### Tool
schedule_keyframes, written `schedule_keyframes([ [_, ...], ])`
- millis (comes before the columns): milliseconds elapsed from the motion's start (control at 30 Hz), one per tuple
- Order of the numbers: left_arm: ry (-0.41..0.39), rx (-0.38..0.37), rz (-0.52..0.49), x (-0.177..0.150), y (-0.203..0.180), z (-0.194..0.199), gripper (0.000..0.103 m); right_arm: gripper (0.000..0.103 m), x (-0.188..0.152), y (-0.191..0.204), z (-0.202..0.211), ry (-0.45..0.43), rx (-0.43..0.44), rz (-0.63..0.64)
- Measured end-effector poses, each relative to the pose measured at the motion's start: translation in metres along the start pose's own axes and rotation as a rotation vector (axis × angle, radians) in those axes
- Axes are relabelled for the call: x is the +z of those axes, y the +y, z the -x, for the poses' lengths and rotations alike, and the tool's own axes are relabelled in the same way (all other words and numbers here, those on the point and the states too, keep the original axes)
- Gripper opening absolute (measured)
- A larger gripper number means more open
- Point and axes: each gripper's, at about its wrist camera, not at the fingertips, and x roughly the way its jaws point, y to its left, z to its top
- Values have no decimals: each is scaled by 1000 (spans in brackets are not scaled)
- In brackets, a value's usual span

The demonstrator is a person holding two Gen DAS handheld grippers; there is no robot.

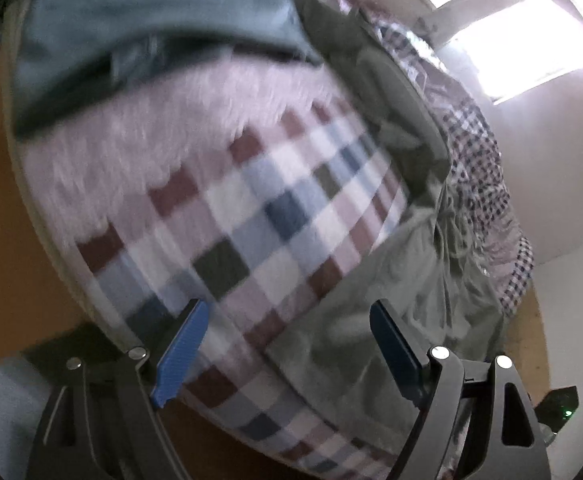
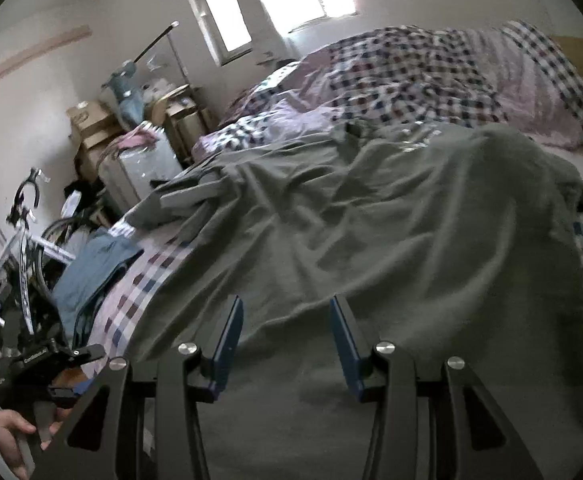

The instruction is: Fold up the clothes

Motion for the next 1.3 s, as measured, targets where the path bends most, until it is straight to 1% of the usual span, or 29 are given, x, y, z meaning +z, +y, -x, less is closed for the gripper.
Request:
schedule_keyframes([
  [100,59,-44,21,-4,4,-8,88,48,-6,18,-6,12,16,50],
  [233,121,-137,19,-7,-1,-14,88,48,-19,42,-17,39,34,143],
  [367,185,-250,33,-9,-6,-19,88,48,-43,83,-30,75,54,325],
  [400,195,-263,34,-9,-6,-20,88,48,-49,93,-32,80,61,369],
  [500,213,-304,53,-9,-6,-22,88,49,-70,119,-37,87,84,492],
  [667,209,-443,89,-3,-8,-15,88,54,-103,156,-43,98,112,681],
  [700,207,-470,91,-2,-8,-13,88,54,-108,160,-44,95,111,709],
  [767,205,-519,88,1,-11,-10,88,54,-118,171,-47,68,81,786],
  [800,207,-538,87,2,-11,-8,88,54,-121,173,-49,63,73,799],
  [867,213,-543,90,4,-10,-7,88,54,-123,176,-55,61,67,808],
  [1000,225,-517,105,6,-2,-8,88,54,-127,179,-71,73,67,810],
  [1133,213,-491,110,7,3,-6,88,54,-132,190,-78,56,55,832],
  [1167,206,-474,107,8,4,-6,88,54,-134,192,-78,49,50,840],
  [1233,202,-394,100,8,8,-8,88,54,-136,194,-78,46,52,853],
  [1300,209,-333,108,8,15,-12,88,54,-138,194,-77,56,66,863],
])
